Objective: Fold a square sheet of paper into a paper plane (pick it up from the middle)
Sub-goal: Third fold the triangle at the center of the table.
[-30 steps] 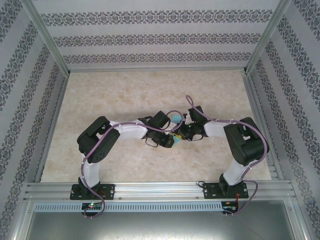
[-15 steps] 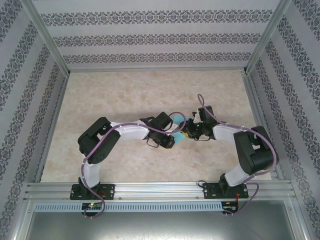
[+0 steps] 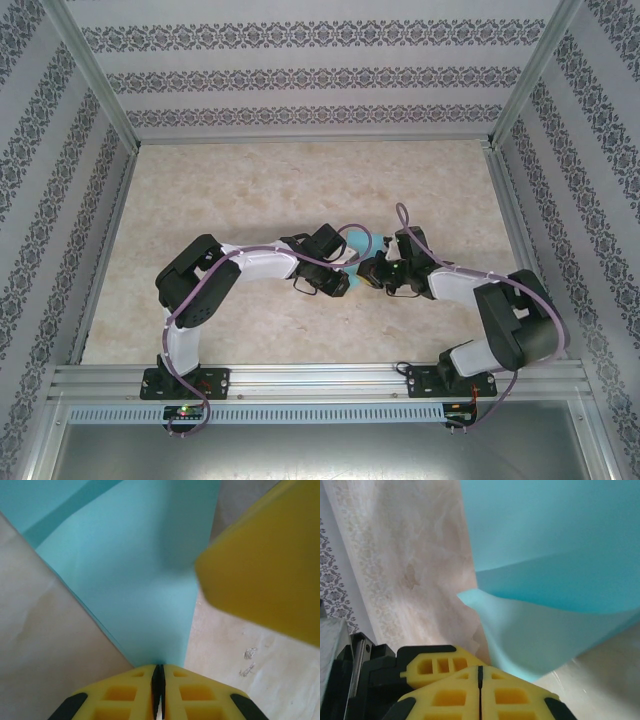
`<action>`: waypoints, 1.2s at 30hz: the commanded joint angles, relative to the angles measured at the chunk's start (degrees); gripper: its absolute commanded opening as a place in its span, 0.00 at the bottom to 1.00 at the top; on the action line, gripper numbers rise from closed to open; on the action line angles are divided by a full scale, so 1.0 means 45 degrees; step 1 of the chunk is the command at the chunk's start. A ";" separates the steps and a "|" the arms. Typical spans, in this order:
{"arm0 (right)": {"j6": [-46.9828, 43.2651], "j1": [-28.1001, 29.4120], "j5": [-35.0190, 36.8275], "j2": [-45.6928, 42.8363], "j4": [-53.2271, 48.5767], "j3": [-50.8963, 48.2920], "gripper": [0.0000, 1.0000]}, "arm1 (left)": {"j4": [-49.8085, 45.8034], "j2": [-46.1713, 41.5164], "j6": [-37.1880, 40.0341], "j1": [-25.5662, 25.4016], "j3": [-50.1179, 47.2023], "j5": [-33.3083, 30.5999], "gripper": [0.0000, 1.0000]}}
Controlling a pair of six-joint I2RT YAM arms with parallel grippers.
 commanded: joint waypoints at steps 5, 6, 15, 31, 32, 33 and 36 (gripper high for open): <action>0.0486 0.0280 -0.0235 0.1344 0.1816 -0.0119 0.02 | -0.1873 0.1174 0.0364 -0.0255 -0.0554 -0.1409 0.15; 0.0391 0.0285 -0.0150 0.1433 0.1722 -0.0106 0.01 | -0.1894 0.1174 0.0354 -0.0262 -0.0563 -0.1431 0.15; -0.1045 0.0066 0.0614 0.1918 0.0327 0.0291 0.00 | -0.2060 0.1212 0.0449 -0.0262 -0.0641 -0.1713 0.15; -0.2528 -0.1287 0.0931 0.1898 -0.0915 0.0923 0.00 | -0.2321 0.1389 0.0574 -0.0262 -0.0645 -0.1990 0.15; -0.2589 -0.1386 0.0947 0.1900 -0.1012 0.0982 0.00 | -0.2343 0.1391 0.0568 -0.0260 -0.0652 -0.1986 0.15; -0.2645 -0.1485 0.0926 0.1930 -0.1025 0.1025 0.00 | -0.2343 0.1389 0.0568 -0.0262 -0.0659 -0.1980 0.15; -0.2814 -0.1757 0.0868 0.2036 -0.1094 0.1172 0.00 | -0.2352 0.1396 0.0568 -0.0272 -0.0676 -0.1962 0.15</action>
